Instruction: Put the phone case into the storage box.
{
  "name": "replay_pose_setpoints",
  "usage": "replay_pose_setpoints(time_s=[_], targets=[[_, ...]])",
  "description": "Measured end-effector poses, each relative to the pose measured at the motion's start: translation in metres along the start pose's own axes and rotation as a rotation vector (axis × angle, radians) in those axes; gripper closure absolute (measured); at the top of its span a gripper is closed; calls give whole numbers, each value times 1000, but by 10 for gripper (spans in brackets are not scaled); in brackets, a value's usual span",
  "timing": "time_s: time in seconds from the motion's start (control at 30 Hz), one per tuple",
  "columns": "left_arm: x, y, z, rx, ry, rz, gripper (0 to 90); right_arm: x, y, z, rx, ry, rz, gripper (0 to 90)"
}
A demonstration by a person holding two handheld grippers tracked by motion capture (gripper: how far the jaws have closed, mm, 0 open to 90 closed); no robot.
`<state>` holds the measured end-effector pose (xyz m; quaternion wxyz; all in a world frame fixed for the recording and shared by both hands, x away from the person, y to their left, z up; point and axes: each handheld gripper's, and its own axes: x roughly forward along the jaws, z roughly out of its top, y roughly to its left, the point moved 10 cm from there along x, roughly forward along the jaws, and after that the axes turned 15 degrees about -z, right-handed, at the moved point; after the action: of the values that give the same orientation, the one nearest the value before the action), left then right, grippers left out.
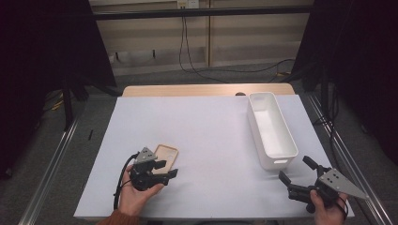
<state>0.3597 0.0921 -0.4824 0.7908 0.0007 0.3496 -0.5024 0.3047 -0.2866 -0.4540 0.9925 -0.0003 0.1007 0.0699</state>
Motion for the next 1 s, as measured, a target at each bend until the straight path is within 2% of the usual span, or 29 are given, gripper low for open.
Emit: replay_pose_setpoints(time_s=[0.1, 0.2, 0.3, 0.4, 0.57, 0.63, 0.8, 0.87, 0.93, 1.0], targets=[[-2, 1, 5, 31, -35, 24, 217, 0, 0, 0, 1, 1, -1, 0], [-5, 0, 9, 54, -63, 24, 135, 0, 0, 0, 0, 0, -2, 0], [-10, -1, 12, 84, -91, 39, 92, 0, 0, 0, 0, 1, -3, 0], [-20, -1, 19, 102, -154, 33, 63, 0, -1, 0, -3, 0, -2, 0], [-37, 5, 23, 112, -208, 47, 38, -1, -1, 0, -5, -1, -3, 0], [-44, 9, 23, 115, -205, 40, 39, -1, -1, 0, -3, -2, -4, 0], [-57, 16, 22, 92, -221, 53, 54, -1, -1, 0, -3, -2, -6, 0], [-60, 21, 21, 71, -224, 55, 59, -1, -1, 1, -3, -2, -5, 0], [-62, 26, 19, 74, -206, 72, 59, -1, -1, 1, -4, -3, -6, 0], [-63, 31, 16, 50, -195, 74, 59, 0, -1, 0, -4, -2, -6, 0]])
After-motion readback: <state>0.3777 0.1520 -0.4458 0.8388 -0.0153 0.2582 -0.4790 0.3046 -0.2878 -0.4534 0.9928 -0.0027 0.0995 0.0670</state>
